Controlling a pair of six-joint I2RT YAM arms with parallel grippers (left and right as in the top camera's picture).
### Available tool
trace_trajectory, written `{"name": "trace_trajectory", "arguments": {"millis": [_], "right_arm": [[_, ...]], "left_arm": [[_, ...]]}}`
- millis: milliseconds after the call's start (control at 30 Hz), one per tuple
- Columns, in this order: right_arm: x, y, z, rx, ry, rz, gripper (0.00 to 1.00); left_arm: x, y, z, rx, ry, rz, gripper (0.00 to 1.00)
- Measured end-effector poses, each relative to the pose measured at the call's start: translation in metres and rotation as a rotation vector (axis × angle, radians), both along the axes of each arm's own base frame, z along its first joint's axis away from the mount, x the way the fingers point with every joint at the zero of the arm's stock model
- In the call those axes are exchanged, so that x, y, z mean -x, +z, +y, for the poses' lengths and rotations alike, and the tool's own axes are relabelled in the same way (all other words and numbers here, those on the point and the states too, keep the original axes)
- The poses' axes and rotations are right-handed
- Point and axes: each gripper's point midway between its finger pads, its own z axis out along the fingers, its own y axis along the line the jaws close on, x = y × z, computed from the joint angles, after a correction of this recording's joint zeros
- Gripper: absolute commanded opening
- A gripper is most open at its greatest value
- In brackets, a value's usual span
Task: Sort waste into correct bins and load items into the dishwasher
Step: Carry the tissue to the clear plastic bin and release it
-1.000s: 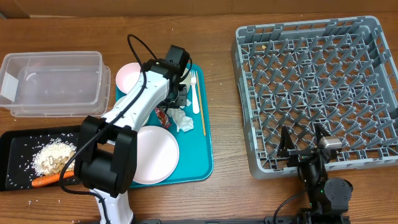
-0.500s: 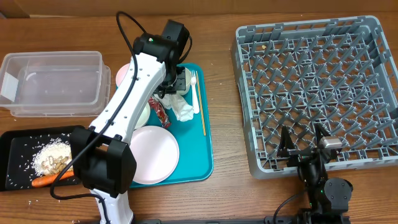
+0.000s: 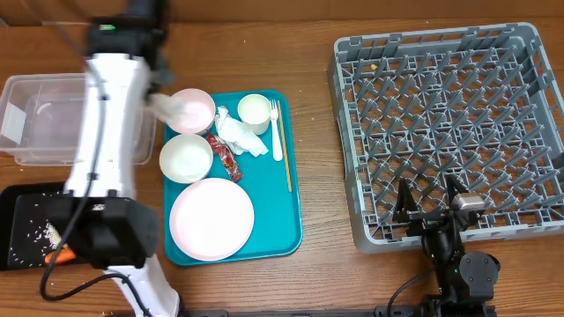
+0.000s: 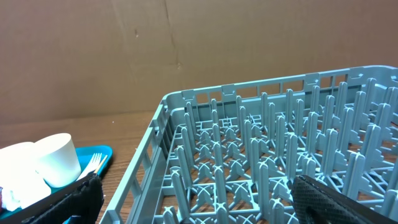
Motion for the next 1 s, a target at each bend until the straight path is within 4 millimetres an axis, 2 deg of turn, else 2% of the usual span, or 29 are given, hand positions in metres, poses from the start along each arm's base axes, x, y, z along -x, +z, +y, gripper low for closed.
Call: {"name": "trace_trajectory", "arguments": {"millis": [67,100,133,200,333,467,533,633,733,867,1000], "right_arm": [[0.000,0.000,0.000,0.000,0.000,0.000,1.00],[0.000,0.000,0.000,0.000,0.000,-0.001,1.00],[0.000,0.000,0.000,0.000,0.000,0.000,1.00],[0.000,0.000,0.000,0.000,0.000,0.000,1.00],[0.000,0.000,0.000,0.000,0.000,0.000,1.00],[0.000,0.000,0.000,0.000,0.000,-0.001,1.00],[0.000,0.000,0.000,0.000,0.000,0.000,1.00],[0.000,0.000,0.000,0.000,0.000,0.000,1.00],[0.000,0.000,0.000,0.000,0.000,0.000,1.00],[0.000,0.000,0.000,0.000,0.000,0.000,1.00],[0.000,0.000,0.000,0.000,0.000,-0.001,1.00]], "left_arm": [[0.004,0.002,0.047,0.008,0.146,-0.047,0.06],[0.008,0.003,0.072,0.017,0.220,-0.075,0.17],[0.010,0.004,0.085,0.022,0.256,-0.093,0.35],[0.014,0.006,0.114,0.048,0.337,-0.141,0.98],[0.024,0.001,0.139,0.143,0.405,-0.168,1.00],[0.023,-0.004,0.136,0.251,0.354,-0.172,0.98],[0.020,-0.005,0.124,0.302,0.293,-0.161,0.96],[0.014,-0.009,0.094,0.385,0.165,-0.127,0.95],[0.015,-0.013,0.046,0.467,0.035,-0.050,0.91],[0.031,-0.020,-0.040,0.531,-0.147,0.116,0.85],[0.042,-0.023,-0.099,0.516,-0.278,0.206,0.84]]}}
